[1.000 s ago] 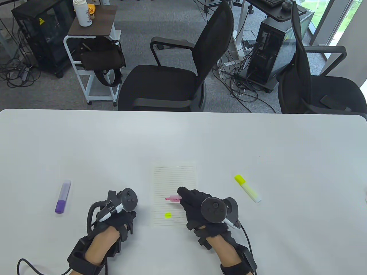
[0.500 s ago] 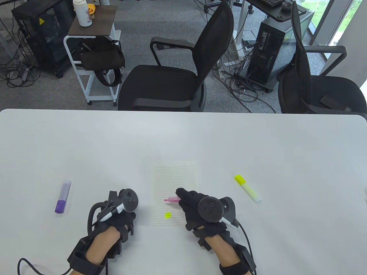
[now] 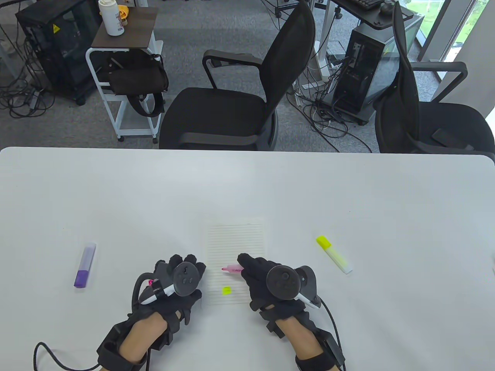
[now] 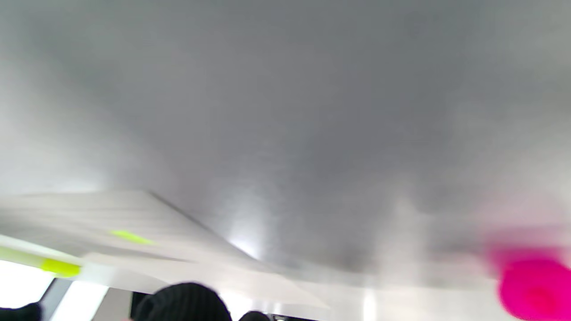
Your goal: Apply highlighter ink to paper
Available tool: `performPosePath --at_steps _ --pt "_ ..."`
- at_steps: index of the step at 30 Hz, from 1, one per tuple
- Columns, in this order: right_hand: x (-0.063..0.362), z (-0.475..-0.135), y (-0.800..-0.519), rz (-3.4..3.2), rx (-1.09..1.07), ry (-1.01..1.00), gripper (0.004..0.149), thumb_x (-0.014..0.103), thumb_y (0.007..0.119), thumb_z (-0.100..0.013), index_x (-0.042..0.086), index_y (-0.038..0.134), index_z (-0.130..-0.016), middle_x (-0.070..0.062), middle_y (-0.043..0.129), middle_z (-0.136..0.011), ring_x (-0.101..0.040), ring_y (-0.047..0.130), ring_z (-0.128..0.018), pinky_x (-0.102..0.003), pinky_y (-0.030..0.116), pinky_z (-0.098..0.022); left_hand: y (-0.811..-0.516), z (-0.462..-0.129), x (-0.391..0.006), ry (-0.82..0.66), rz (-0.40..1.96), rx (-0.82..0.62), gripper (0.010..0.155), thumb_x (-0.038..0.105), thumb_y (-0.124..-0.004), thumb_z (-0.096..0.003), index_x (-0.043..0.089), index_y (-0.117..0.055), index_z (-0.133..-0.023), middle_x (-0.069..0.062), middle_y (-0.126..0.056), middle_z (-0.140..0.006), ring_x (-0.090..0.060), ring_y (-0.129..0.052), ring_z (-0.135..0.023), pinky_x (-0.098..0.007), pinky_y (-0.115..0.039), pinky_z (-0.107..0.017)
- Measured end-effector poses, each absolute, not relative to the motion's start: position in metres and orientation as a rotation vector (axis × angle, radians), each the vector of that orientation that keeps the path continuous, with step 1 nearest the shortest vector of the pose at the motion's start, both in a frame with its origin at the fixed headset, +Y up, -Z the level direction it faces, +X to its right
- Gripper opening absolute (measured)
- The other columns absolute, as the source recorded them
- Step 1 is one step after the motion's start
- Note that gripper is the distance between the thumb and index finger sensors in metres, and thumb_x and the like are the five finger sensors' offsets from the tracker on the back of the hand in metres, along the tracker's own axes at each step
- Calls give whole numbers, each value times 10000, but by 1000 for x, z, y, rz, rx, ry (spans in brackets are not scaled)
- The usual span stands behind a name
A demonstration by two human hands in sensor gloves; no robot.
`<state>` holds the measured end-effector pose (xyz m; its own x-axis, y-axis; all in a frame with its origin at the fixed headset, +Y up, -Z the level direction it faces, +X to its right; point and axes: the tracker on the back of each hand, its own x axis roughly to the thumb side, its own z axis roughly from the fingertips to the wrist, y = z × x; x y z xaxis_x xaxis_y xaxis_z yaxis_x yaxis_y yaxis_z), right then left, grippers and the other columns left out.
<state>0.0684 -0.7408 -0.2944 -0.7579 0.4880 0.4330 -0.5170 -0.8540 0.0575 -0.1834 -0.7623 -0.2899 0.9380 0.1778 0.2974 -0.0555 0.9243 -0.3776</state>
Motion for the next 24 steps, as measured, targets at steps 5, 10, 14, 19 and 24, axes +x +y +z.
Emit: performPosePath --at_steps 5,10,14,19,24 --pt "64 -295 -744 2559 609 -52 436 288 787 -622 231 683 -1041 -128 864 -901 -321 950 -592 -576 721 -643 -770 -287 -174 -385 112 -447 652 458 -653 -470 322 -476 -1082 57 -354 -1161 -372 -249 -1086 -688 -181 -707" --pt "60 -295 -748 2579 617 -25 435 289 779 -627 233 675 -1046 -129 857 -908 -323 945 -601 -578 716 -646 -771 -288 -174 -383 123 -472 654 465 -660 -469 322 -473 -1080 57 -347 -1165 -381 -284 -1086 -690 -194 -705" --pt "57 -296 -750 2613 621 -9 431 288 774 -630 239 673 -1047 -129 851 -913 -323 941 -605 -578 714 -648 -771 -288 -174 -384 115 -475 656 469 -664 -466 326 -473 -1077 56 -348 -1163 -382 -293 -1084 -690 -201 -705" --pt "54 -295 -748 2638 619 -5 423 288 777 -625 243 691 -1037 -134 865 -898 -313 947 -581 -572 725 -640 -772 -288 -174 -379 123 -486 658 478 -663 -466 329 -467 -1077 56 -338 -1163 -383 -293 -1084 -691 -203 -704" --pt "52 -295 -746 2650 612 8 417 279 783 -618 234 707 -1026 -145 876 -880 -308 951 -552 -571 734 -633 -772 -288 -174 -372 133 -496 656 472 -655 -468 330 -460 -1078 59 -326 -1163 -383 -292 -1084 -692 -201 -704"
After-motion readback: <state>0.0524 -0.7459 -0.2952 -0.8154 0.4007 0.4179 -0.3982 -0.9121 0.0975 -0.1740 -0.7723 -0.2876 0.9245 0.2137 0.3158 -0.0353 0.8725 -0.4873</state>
